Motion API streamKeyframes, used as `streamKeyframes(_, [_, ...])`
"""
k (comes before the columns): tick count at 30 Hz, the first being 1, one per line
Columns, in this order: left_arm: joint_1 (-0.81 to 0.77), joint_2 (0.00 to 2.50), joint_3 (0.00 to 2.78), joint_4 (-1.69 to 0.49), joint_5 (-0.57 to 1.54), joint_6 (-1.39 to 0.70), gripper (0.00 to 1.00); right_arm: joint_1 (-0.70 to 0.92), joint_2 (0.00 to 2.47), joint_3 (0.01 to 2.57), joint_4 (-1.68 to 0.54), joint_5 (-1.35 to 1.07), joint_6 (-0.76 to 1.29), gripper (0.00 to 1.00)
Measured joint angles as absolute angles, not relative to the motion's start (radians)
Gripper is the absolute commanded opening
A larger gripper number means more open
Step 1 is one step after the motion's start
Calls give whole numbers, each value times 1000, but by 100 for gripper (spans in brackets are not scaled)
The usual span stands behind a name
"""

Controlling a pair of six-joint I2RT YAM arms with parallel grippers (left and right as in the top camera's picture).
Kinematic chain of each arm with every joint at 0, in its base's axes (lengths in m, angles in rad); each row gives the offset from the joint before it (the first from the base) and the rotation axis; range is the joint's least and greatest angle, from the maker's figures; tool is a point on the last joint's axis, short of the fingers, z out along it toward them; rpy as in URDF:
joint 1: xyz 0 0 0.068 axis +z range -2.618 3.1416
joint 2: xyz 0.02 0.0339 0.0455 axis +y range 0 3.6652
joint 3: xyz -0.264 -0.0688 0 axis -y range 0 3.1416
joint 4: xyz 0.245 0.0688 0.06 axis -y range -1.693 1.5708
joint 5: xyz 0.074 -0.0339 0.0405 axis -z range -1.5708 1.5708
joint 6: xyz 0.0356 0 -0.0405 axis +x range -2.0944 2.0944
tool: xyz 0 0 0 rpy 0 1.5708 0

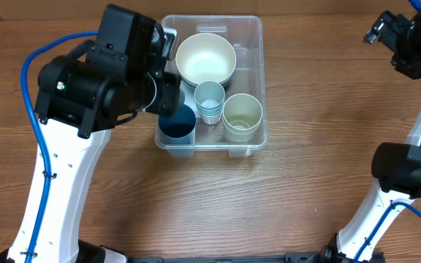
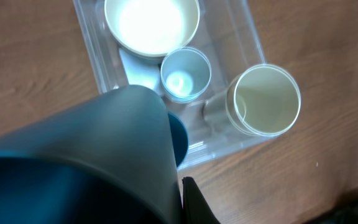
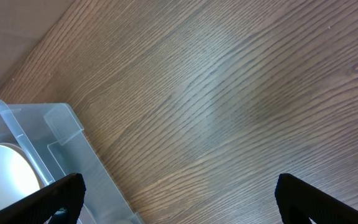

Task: Pack container
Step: 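Lower the dark-teal cup into the other teal cup and release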

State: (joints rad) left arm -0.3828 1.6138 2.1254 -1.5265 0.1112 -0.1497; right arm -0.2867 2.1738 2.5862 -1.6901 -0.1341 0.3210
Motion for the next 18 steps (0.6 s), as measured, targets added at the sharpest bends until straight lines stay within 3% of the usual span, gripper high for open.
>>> streamKeyframes(14, [-452, 1633, 2115, -1608, 117, -127, 4, -287, 2174, 2586, -1690, -134, 321, 100])
streamKeyframes(15, [-452, 1644, 2115, -1608, 117, -127, 7, -287, 2174, 2586, -1691, -134, 321, 100])
streamKeyframes(16, [-452, 1665, 2114, -1605, 117, -127, 22, -287, 2174, 2586, -1691, -134, 321, 100])
streamKeyframes(18, [-452, 1684, 2114, -1600, 116, -120, 39, -287, 2174, 2586, -1691, -134, 321, 100])
